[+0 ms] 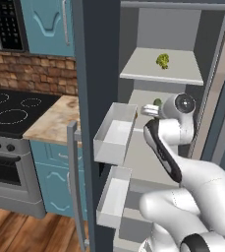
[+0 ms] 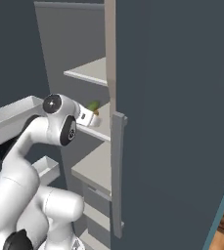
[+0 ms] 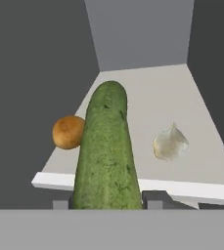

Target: Take the cucumber and broccoli from the highest rack and move them to the second highest rack where the potato and garlic are located, to maximize freezer space. Close the freezer door after rearranging.

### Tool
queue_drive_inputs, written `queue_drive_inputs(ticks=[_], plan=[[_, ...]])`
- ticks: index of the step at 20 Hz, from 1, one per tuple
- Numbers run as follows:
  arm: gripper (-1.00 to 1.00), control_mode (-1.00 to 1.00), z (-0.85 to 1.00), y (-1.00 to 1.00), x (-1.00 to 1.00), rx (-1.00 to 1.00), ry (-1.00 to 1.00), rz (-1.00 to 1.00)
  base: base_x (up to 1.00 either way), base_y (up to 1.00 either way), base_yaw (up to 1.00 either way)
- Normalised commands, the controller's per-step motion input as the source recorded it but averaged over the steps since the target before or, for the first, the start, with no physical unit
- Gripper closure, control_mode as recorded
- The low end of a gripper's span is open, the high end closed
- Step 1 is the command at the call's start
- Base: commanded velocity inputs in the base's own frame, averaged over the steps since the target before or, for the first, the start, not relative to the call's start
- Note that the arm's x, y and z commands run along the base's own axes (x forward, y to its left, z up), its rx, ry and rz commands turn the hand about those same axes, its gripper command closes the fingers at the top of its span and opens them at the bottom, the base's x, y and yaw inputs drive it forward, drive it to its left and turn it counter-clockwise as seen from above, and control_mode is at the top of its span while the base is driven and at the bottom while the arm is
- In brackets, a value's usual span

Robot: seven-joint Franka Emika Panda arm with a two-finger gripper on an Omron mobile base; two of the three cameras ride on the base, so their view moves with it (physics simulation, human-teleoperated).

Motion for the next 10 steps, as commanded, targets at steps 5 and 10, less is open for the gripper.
queue_drive_inputs(ticks=[5,10], plan=[[1.00,-1.00,-0.35,-0.11,0.53,-0.06,0.00,0.00,0.00,0.00,0.00],[1.00,-1.00,-0.21,-0.10,0.56,-0.01,0.05,0.00,0.00,0.00,0.00]])
